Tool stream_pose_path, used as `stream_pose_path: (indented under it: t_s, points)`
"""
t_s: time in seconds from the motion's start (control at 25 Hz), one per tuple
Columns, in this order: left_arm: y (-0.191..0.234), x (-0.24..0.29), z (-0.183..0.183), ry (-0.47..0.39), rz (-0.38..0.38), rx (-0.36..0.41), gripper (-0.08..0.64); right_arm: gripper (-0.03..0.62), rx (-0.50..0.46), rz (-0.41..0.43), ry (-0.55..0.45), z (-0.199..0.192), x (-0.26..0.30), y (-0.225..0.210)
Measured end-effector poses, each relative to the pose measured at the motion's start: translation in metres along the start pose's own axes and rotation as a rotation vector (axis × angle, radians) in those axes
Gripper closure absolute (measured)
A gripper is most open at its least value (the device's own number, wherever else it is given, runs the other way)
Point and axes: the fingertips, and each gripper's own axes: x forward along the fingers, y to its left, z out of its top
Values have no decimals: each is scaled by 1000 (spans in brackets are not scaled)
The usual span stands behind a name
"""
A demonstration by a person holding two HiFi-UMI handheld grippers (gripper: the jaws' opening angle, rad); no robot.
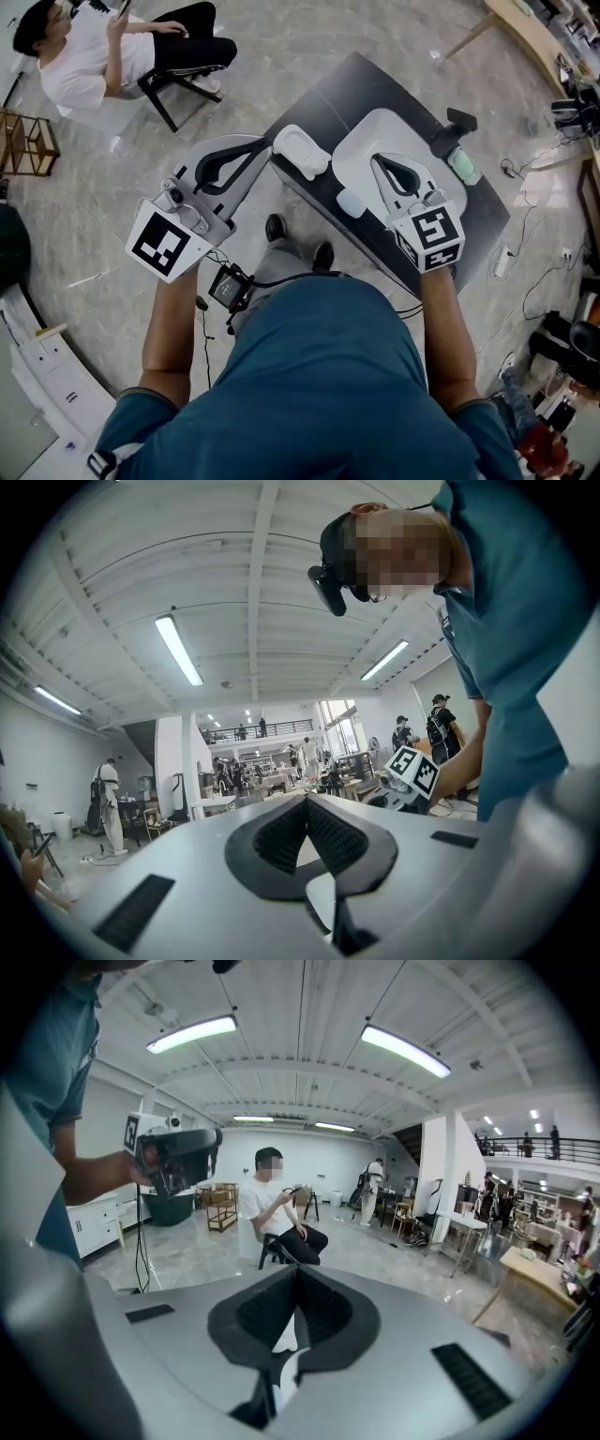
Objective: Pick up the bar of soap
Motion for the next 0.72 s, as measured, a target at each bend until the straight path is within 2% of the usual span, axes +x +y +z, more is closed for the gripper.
stream_pose_path:
  t_s: [0.32, 0.52, 0.72]
  points:
    - [-6, -2, 11, -4, -23, 32, 558, 577, -10, -5, -204, 86, -45, 5]
    - [-12, -2, 14, -6, -28, 38, 558, 578, -50, 19, -264, 120, -68, 18]
    - [-17, -5, 18, -11, -32, 48, 558, 578, -58, 19, -297, 136, -84, 26]
